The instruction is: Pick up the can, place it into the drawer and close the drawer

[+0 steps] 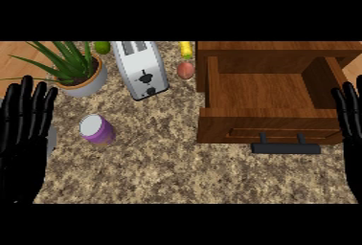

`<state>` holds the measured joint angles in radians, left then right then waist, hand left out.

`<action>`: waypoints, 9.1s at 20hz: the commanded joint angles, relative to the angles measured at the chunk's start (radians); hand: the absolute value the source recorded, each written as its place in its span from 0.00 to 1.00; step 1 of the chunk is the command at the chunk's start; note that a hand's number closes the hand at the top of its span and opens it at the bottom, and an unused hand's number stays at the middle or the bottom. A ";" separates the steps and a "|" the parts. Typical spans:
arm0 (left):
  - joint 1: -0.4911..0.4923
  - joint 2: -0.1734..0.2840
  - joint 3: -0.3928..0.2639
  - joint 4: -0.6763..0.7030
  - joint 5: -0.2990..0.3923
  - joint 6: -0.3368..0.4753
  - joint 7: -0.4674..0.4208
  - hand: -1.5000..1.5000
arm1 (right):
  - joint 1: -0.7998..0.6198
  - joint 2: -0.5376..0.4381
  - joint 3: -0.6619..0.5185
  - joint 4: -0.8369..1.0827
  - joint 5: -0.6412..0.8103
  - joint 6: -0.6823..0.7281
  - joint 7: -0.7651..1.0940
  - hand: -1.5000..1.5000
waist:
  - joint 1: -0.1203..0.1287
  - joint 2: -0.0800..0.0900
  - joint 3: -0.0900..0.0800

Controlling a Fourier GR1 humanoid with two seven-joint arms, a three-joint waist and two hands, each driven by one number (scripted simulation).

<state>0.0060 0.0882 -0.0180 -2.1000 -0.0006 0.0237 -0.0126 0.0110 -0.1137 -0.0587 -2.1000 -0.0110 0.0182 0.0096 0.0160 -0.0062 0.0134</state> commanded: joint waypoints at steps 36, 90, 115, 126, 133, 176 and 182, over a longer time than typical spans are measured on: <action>-0.035 0.180 0.289 0.531 0.264 -0.338 0.101 0.00 | 0.157 -0.009 -0.165 -0.049 -0.125 0.036 0.179 0.00 | -0.022 0.006 -0.014; -0.590 0.211 0.311 1.938 -0.071 -0.316 -0.744 1.00 | 0.125 0.032 -0.198 -0.202 -0.123 0.077 0.315 0.00 | -0.046 0.015 -0.016; -0.745 -0.078 0.332 1.744 0.026 -0.035 -0.632 1.00 | 0.048 -0.007 -0.244 -0.197 -0.071 0.039 0.362 0.00 | -0.014 0.002 -0.013; -0.885 -0.088 0.182 1.427 0.084 0.036 -0.219 1.00 | 0.132 0.053 -0.220 -0.203 -0.045 0.057 0.294 0.00 | -0.011 -0.004 -0.013; -0.891 -0.088 -0.026 1.188 0.209 0.192 0.002 1.00 | 0.055 0.000 -0.258 -0.170 -0.061 0.052 0.327 0.00 | -0.016 -0.001 -0.013; -1.589 -0.088 -0.322 1.765 0.486 0.597 0.098 0.00 | -0.058 -0.044 -0.225 -0.132 -0.075 0.064 0.368 0.00 | -0.120 0.030 -0.010; -1.608 -0.088 -0.319 1.778 0.527 0.634 0.053 0.00 | -0.127 -0.101 -0.177 -0.100 0.034 0.087 0.305 0.00 | -0.135 0.041 -0.009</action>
<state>-1.6070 0.0002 -0.3296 -0.3288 0.4984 0.6419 0.0699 -0.0872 -0.1899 -0.2564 -2.2206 -0.0084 0.0841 0.3547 -0.1068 0.0289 0.0036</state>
